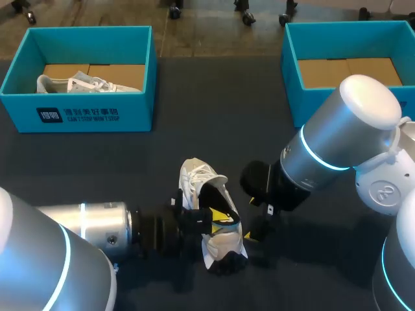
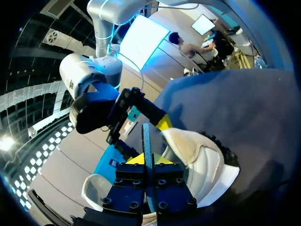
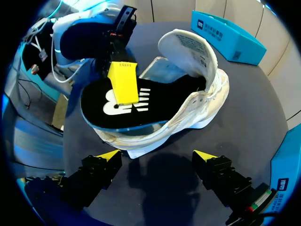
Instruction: Take the shoe out of the shoebox, open the shoe tongue, remove and reinsert the insole, then place the shoe into the shoebox
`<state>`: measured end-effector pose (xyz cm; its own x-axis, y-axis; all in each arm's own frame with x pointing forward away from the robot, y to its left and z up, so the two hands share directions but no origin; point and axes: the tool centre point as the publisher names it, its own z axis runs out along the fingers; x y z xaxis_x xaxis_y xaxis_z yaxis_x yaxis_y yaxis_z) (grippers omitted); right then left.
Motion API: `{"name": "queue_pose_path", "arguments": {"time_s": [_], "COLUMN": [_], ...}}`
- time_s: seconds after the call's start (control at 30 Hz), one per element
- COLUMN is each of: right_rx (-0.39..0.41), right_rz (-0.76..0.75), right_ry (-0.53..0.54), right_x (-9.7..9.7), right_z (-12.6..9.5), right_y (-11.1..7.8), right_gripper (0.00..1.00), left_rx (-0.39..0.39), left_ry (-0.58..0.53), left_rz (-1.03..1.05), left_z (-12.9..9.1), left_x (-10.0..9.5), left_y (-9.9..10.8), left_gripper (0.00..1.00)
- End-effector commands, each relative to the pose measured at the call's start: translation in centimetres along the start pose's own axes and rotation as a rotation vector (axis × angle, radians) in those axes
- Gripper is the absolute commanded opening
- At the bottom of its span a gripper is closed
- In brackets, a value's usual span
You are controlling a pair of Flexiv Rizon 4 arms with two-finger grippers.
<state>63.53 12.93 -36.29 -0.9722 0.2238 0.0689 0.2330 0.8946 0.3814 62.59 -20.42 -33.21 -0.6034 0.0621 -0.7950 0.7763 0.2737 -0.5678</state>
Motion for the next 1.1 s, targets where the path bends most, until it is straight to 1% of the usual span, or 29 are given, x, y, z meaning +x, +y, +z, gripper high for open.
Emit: {"name": "queue_pose_path", "arguments": {"time_s": [0.03,0.2,0.3,0.37,0.4,0.43,0.47,0.57,0.6,0.77,0.83,0.87,0.9,0.93,0.97,1.1], "right_rx": [0.002,0.002,0.002,0.002,0.002,0.002,0.002,0.002,0.002,0.002,0.002,0.002,0.002,0.002,0.002,0.002], "right_rz": [0.001,0.001,0.001,0.001,0.001,0.001,0.001,0.001,0.001,0.001,0.001,0.001,0.001,0.001,0.001,0.001], "right_ry": [-0.004,-0.004,-0.004,-0.004,-0.004,-0.004,-0.004,-0.004,-0.004,-0.004,-0.004,-0.004,-0.004,-0.004,-0.004,-0.004], "right_x": [0.1,0.1,0.1,0.1,0.1,0.1,0.1,0.1,0.1,0.1,0.1,0.1,0.1,0.1,0.1,0.1], "right_z": [0.1,0.1,0.1,0.1,0.1,0.1,0.1,0.1,0.1,0.1,0.1,0.1,0.1,0.1,0.1,0.1], "right_y": [0.0,0.0,0.0,0.0,0.0,0.0,0.0,0.0,0.0,0.0,0.0,0.0,0.0,0.0,0.0,0.0], "right_gripper": [1.0,1.0,1.0,1.0,1.0,1.0,1.0,1.0,1.0,1.0,1.0,1.0,1.0,1.0,1.0,1.0], "left_rx": [-0.017,-0.052,-0.055,-0.055,-0.053,-0.052,-0.052,-0.045,-0.044,-0.024,-0.022,-0.02,-0.023,-0.023,-0.024,-0.041], "left_ry": [0.025,0.042,0.046,0.049,0.05,0.05,0.049,0.041,0.042,0.062,0.075,0.081,0.088,0.09,0.094,0.12], "left_rz": [0.002,0.017,0.014,0.01,0.009,0.01,0.011,-0.01,-0.011,-0.021,-0.023,-0.028,-0.02,-0.019,-0.018,0.0], "left_z": [1.3,1.3,1.0,0.6,0.4,0.3,0.2,-0.3,-0.4,-0.8,-0.8,-0.8,-0.8,-0.7,-0.6,0.0], "left_x": [0.3,0.1,-0.2,-0.5,-0.6,-0.7,-0.8,-1.1,-1.2,-1.3,-1.2,-1.2,-1.2,-1.1,-1.1,-0.6], "left_y": [0.7,1.9,1.9,1.5,1.2,1.1,1.0,0.5,0.2,-1.3,-1.5,-1.6,-1.6,-1.6,-1.6,-0.7], "left_gripper": [0.0,0.0,0.0,0.0,0.07,0.33,0.44,0.51,0.5,0.49,0.41,0.34,0.24,0.05,0.0,0.0]}}
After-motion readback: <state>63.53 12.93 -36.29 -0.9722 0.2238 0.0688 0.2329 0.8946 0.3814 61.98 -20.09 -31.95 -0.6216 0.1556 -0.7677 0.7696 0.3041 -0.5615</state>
